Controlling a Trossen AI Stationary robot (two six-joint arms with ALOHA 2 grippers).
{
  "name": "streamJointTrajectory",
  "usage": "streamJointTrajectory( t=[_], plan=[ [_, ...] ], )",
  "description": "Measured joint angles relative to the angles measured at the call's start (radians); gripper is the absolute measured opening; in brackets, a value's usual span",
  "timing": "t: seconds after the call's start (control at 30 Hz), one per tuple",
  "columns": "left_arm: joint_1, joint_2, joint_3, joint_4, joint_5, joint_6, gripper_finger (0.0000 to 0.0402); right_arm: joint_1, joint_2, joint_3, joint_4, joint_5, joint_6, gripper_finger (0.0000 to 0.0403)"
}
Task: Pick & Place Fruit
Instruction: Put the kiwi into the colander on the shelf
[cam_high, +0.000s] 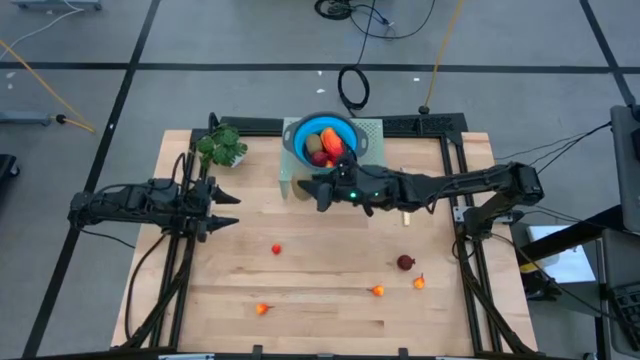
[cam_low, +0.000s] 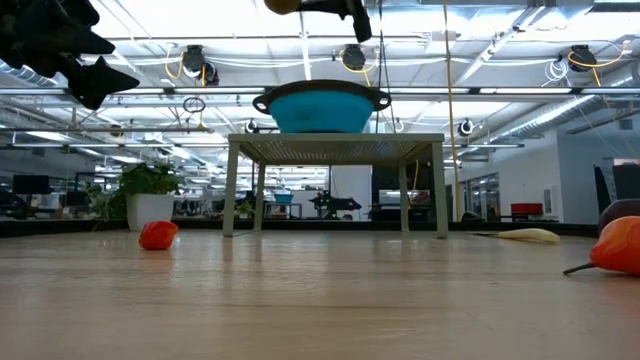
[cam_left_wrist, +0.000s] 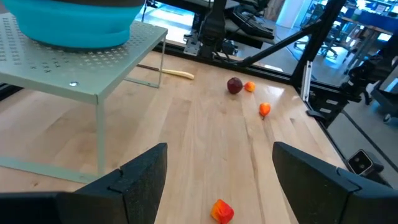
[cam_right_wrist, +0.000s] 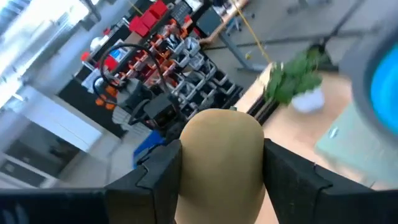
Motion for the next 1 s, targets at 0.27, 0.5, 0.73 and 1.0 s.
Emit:
streamJointTrajectory(
  t=[0.27, 0.5, 0.73, 1.0],
  plan=[
    [0.000, 0.000, 0.000, -0.001, -0.001, 0.000, 0.0292, -0.015, -0.033, 0.000, 0.035, 0.001, -0.377, 0.0187],
    [0.001, 0.000, 0.000, -0.002, -0.001, -0.017, 0.0292, -0.028, -0.033, 0.000, 0.038, 0.001, -0.709, 0.0186],
    [0.001, 0.000, 0.000, -0.002, -0.005, -0.075, 0.0292, -0.052, -0.033, 0.000, 0.038, 0.002, -0.969, 0.0189],
    [0.001, 0.000, 0.000, -0.002, -0.010, -0.138, 0.0292, -0.080, -0.033, 0.000, 0.038, 0.002, -1.256, 0.0191]
  ],
)
